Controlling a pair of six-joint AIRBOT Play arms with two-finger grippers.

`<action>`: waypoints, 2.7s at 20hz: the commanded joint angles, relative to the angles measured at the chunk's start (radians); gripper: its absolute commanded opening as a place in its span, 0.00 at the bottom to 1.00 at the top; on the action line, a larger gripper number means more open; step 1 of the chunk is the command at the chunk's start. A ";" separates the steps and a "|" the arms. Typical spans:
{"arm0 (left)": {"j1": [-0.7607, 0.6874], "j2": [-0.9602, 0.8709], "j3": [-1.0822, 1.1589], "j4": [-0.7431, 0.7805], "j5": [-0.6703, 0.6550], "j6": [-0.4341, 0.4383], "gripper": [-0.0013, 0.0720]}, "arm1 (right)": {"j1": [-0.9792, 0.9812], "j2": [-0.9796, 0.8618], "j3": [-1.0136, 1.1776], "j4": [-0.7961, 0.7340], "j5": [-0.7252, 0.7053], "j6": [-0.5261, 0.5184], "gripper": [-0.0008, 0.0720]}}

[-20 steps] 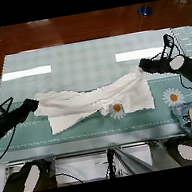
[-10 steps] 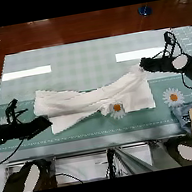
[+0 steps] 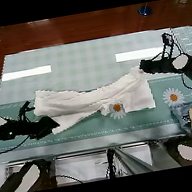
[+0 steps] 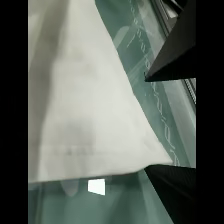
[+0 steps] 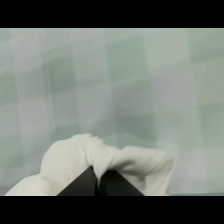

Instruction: Fold the shirts.

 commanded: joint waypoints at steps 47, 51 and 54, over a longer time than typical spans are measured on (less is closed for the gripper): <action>0.217 0.680 0.774 0.115 -0.518 -0.243 0.04 | 0.005 0.229 0.740 -0.445 1.103 -0.002 0.04; 0.216 0.612 0.477 0.101 -0.200 -0.204 0.04 | 0.005 -0.014 0.674 -0.455 0.826 0.000 0.04; 0.215 0.476 0.377 0.046 0.021 -0.149 0.04 | 0.005 -0.161 0.674 -0.379 0.642 -0.001 0.04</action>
